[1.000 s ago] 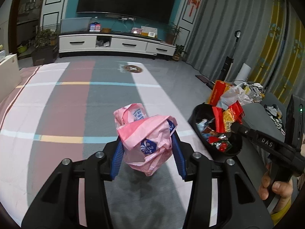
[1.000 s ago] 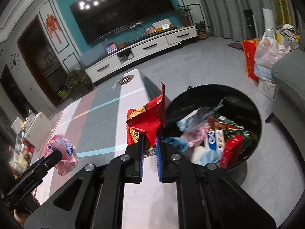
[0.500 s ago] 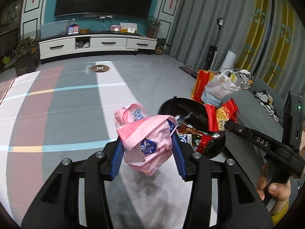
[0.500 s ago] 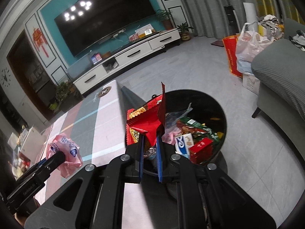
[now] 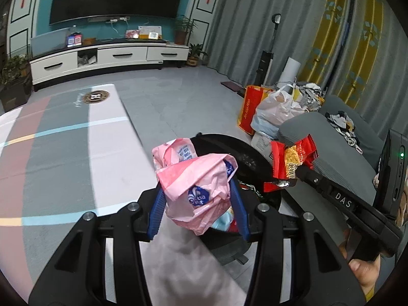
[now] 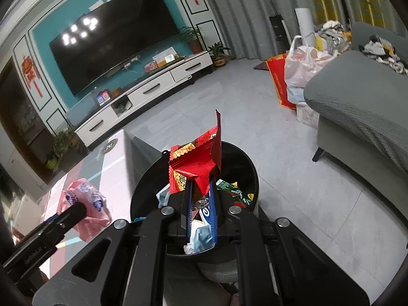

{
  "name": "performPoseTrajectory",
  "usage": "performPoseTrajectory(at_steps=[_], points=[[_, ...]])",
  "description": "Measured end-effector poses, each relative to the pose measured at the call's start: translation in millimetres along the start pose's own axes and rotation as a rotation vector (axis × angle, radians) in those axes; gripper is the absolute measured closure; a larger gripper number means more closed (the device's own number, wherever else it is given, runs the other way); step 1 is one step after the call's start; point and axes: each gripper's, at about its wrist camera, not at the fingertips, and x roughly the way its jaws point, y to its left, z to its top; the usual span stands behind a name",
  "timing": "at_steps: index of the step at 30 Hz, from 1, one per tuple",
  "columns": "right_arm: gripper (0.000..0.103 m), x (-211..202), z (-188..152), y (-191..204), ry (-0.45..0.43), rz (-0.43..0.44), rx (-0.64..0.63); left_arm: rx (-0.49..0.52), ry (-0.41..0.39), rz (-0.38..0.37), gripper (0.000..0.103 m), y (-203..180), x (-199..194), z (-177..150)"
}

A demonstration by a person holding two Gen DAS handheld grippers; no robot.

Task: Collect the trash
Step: 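Lower both items into the bin and open both tools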

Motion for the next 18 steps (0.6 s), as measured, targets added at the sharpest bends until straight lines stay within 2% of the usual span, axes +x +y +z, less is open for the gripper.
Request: performPoseTrajectory(at_steps=[9,18], points=[[0.091,35,1,-7,0.099,0.009,0.013,0.066,0.081,0.032,0.055,-22,56,2],[0.091,47,-1,-12,0.149,-0.004,0.018,0.130,0.131,0.080,0.055,-31,80,-1]])
